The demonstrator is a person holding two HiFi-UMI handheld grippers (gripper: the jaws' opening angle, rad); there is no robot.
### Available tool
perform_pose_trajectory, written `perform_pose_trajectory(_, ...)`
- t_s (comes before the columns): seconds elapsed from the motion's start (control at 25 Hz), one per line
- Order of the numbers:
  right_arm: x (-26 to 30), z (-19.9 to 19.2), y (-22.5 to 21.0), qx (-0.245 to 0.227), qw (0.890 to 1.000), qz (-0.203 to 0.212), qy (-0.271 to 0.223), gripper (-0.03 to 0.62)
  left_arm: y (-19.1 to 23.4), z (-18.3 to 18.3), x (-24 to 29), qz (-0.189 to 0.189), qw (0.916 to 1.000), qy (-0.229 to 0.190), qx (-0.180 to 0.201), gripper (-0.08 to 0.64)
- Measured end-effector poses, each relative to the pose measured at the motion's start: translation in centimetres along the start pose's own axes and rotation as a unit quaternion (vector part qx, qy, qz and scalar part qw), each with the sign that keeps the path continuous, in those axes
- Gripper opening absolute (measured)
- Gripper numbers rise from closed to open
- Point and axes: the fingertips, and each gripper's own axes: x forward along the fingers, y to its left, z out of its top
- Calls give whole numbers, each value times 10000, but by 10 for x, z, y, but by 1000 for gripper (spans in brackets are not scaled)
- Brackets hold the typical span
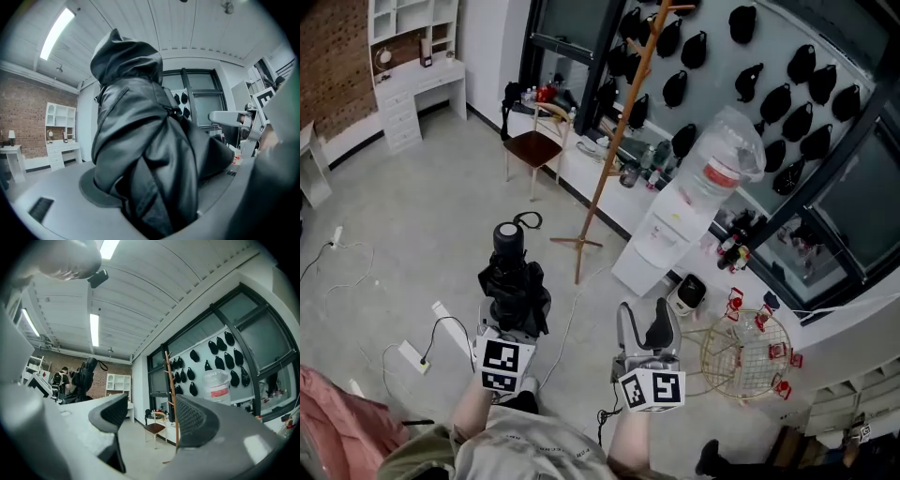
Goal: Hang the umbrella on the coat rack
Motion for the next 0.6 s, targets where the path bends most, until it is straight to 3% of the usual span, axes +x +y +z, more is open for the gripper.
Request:
perform_pose_trajectory(0.32, 80, -5, -2, 79, 9999, -112, -71, 310, 53, 19, 68, -296, 9995, 12, 67, 327)
perform_pose_trajectory(0.6, 111, -21, -6, 178, 9998, -116, 54, 310, 67, 12, 98, -490, 9987, 121, 71, 327)
